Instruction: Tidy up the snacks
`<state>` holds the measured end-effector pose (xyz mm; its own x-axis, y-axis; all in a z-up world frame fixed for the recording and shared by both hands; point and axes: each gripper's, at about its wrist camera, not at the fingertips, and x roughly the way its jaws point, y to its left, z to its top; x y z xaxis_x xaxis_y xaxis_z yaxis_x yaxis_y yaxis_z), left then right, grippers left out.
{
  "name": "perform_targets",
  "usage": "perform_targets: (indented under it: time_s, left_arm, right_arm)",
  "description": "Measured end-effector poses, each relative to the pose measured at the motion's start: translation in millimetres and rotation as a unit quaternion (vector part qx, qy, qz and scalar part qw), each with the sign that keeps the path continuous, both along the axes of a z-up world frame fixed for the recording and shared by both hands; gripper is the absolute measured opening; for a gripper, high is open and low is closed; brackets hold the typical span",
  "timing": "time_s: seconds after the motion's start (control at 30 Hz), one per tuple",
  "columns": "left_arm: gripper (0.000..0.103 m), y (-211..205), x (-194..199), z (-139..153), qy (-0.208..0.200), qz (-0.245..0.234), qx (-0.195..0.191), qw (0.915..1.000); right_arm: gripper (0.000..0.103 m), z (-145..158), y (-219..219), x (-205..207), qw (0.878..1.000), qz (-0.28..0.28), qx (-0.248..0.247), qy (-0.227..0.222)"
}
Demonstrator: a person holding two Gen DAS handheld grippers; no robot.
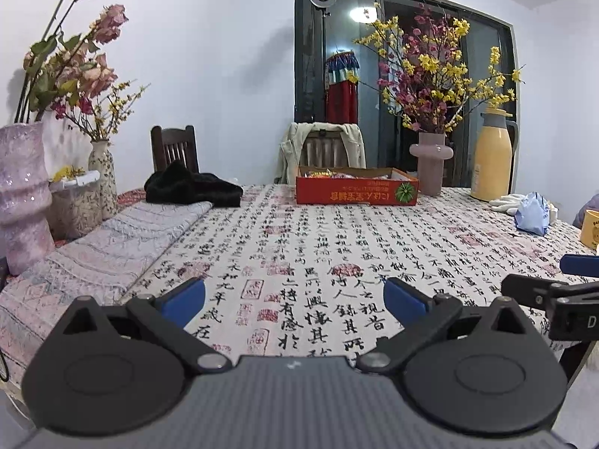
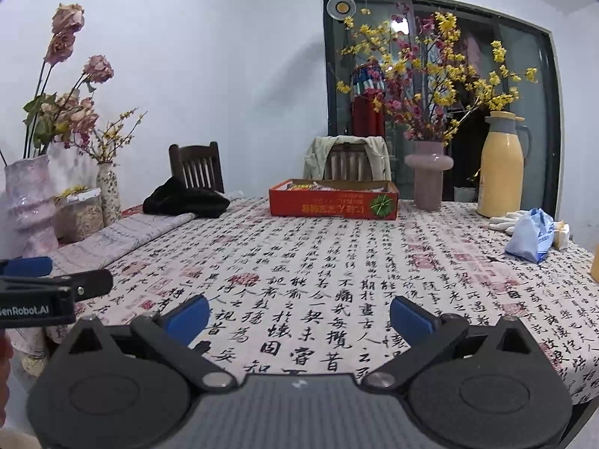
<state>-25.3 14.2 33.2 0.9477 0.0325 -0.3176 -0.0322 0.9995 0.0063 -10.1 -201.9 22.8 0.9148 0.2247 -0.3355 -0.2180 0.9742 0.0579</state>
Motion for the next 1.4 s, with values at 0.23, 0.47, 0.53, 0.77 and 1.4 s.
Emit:
perform_targets:
  time_s: [0.23, 0.47, 0.53, 0.77, 1.4]
  left_arm:
    - [0.103, 2.4, 3.8, -2.6, 0.011, 0.002, -0.005, 0.9999]
    - [0.103, -0.2, 2.6, -2.8, 0.008, 0.000, 0.000, 1.0000]
    - [0.103, -0.2, 2.6, -2.4, 0.008, -0.001, 0.001, 1.0000]
    - [0.103, -0.9, 3.3, -2.1, 0.008, -0.002, 0.003, 1.0000]
    - [0.103, -0.9, 3.0, -2.6, 0.008, -0.003, 0.005, 1.0000]
  right_arm:
    - [0.103, 1.3, 2.0, 4.7, 1.000, 0.001, -0.007, 0.000]
    - [0.103, 0.9, 0.3, 4.6, 1.000, 0.002, -0.008, -0.001]
    - [0.103, 1.2, 0.8, 4.6, 1.000, 0.001, -0.008, -0.001]
    - [0.103, 0.8, 0.2, 4.2, 1.000, -0.002, -0.006, -0.002]
    - [0.103, 0.5, 2.0, 5.8, 1.000, -0.004, -0.004, 0.002]
